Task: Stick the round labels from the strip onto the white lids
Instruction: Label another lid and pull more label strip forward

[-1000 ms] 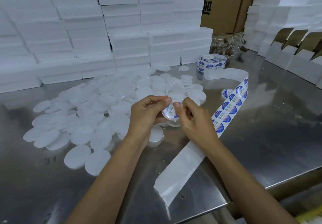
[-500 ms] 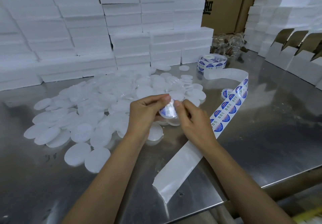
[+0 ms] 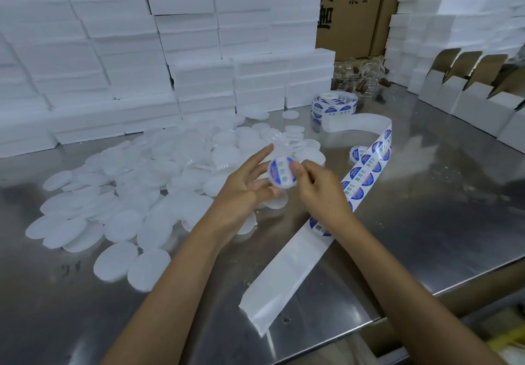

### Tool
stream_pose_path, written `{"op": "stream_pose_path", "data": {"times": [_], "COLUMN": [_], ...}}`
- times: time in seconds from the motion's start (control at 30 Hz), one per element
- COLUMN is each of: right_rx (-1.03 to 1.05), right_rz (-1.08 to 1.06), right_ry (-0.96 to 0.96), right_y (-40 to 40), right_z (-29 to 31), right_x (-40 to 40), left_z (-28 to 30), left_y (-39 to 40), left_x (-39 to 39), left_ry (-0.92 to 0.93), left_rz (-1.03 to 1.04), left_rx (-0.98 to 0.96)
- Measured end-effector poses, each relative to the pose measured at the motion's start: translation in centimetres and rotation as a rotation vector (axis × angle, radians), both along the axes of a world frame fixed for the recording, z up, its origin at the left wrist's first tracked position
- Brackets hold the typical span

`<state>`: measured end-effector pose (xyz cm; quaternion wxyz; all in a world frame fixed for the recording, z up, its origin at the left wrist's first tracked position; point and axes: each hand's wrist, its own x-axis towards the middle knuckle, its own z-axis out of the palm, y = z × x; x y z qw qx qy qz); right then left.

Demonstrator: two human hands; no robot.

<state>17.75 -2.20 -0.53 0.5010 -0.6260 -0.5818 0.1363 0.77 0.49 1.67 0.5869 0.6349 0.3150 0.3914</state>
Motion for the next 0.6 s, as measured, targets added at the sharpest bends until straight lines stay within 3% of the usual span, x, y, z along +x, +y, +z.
{"op": "stream_pose_path", "data": {"times": [0.13, 0.37, 0.6], "right_rx": [-0.119, -0.379, -0.536], "right_rz": [-0.285, -0.584, -0.706], "right_ry": [-0.039, -0.239, -0.203], "right_y": [2.7, 5.5, 5.8], "right_z": [1.3, 1.6, 0.9], "right_x": [5.7, 14.6, 16.8], "left_z": [0.0, 0.5, 0.0], "left_y": [-0.4, -0.4, -0.1], "left_x": [0.5, 1.2, 1.3], "left_ry": [0.066, 0.051, 0.157], "left_rz": [0.087, 0.176, 0.243], "left_rx": [0.053, 0.066, 0.119]}}
